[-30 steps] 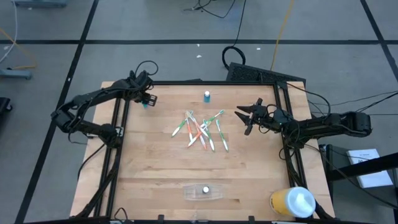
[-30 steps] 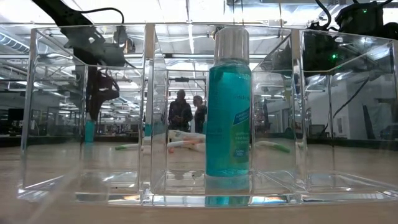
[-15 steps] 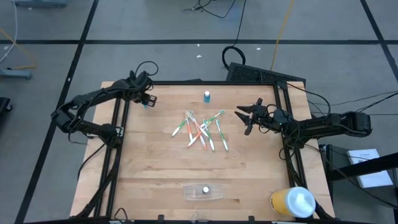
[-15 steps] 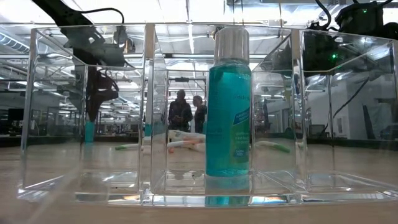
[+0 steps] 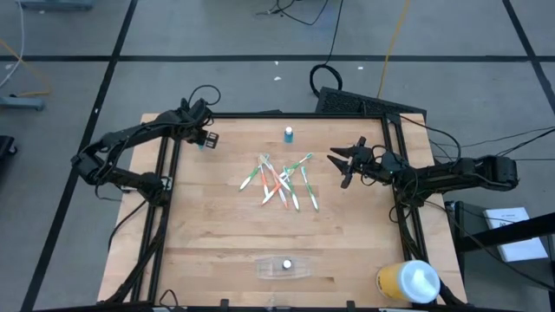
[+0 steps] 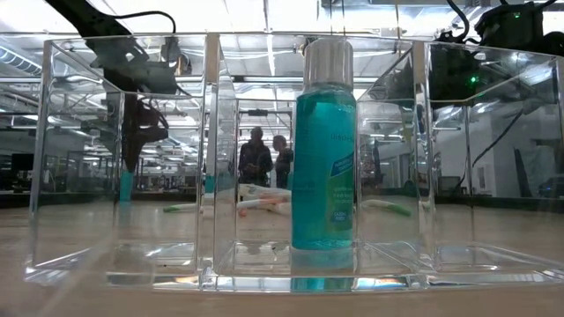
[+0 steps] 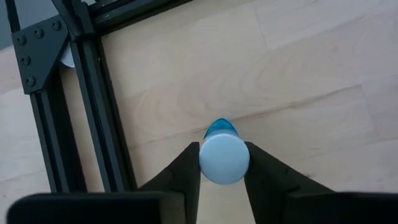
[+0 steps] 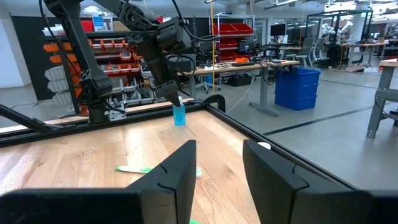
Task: Pick & Place toothbrushing station
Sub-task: Put the blue mouthwash bottle into the transparent organizer
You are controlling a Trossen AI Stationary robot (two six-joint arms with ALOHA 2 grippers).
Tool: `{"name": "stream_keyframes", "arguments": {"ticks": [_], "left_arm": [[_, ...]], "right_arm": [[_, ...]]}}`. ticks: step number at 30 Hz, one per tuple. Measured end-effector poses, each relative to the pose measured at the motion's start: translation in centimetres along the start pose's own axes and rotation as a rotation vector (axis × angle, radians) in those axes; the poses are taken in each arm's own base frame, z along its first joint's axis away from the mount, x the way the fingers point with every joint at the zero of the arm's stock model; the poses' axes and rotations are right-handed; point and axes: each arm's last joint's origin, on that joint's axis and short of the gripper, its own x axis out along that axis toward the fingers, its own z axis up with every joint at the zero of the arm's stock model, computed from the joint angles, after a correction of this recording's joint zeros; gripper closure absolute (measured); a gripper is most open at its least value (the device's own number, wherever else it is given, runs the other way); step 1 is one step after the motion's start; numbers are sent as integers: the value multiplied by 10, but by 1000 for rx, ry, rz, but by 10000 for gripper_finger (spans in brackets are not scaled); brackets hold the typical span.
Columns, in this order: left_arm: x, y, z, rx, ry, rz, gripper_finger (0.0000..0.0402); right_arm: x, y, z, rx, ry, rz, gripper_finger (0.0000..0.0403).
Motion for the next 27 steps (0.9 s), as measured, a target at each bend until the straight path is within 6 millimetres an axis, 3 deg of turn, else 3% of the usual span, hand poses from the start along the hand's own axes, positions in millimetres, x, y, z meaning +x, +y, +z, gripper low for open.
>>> {"name": "stream_keyframes", "arguments": {"ticks": [7, 14, 22, 27], "left_arm": [[-1, -2, -1, 27, -3, -6, 305], [-18, -23, -11, 161, -35, -128, 303], [-63, -57, -40, 267, -75, -422, 304], [-108, -85, -60, 417, -113, -626, 304]], "right_arm": [[0, 0, 0, 0, 0, 0, 280], [0, 0, 0, 0, 0, 0, 280], [0, 0, 0, 0, 1, 0, 280], [0, 0, 0, 3, 0, 0, 280]]}}
